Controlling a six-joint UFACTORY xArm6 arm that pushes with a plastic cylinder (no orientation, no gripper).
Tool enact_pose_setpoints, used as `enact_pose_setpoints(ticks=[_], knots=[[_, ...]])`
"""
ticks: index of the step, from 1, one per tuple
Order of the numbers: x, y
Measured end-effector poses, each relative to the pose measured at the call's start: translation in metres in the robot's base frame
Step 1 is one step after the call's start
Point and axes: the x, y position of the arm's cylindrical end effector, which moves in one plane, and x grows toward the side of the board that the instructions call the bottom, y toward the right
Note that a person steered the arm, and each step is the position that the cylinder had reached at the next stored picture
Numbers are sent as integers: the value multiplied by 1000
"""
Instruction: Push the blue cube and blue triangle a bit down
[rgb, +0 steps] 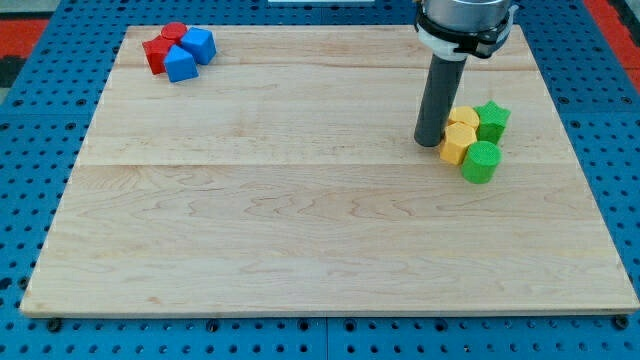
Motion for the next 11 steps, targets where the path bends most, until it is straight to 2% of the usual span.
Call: enact_pose_setpoints(ticks=[1, 2, 3, 4, 5, 6, 7, 8, 10, 11], knots=[[3, -7], [19, -106], [41, -124], [89, -46], [74, -117], [-22, -153], [-145, -159], [-217, -199], [-217, -286], [-197, -266]])
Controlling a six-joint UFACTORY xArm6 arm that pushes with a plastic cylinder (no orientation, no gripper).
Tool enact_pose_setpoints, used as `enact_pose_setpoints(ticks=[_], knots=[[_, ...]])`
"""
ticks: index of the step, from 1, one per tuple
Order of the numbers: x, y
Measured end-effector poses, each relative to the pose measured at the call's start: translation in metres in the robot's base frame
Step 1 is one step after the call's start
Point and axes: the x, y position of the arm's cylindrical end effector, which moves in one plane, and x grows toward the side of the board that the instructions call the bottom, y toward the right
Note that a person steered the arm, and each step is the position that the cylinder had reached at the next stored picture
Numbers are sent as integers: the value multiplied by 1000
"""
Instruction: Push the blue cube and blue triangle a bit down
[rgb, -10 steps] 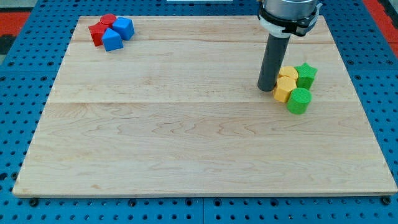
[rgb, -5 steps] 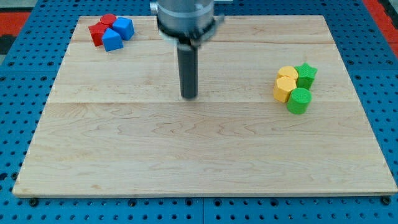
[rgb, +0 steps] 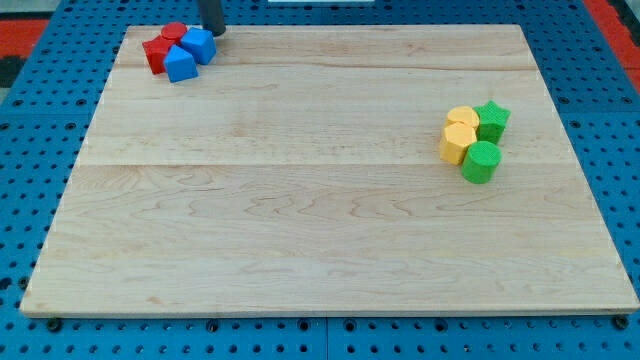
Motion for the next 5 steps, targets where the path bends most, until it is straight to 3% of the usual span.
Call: enact_pose_setpoints(ticks=[2, 3, 4, 5], knots=[[43, -3], [-5, 26], [-13, -30], [48, -31]])
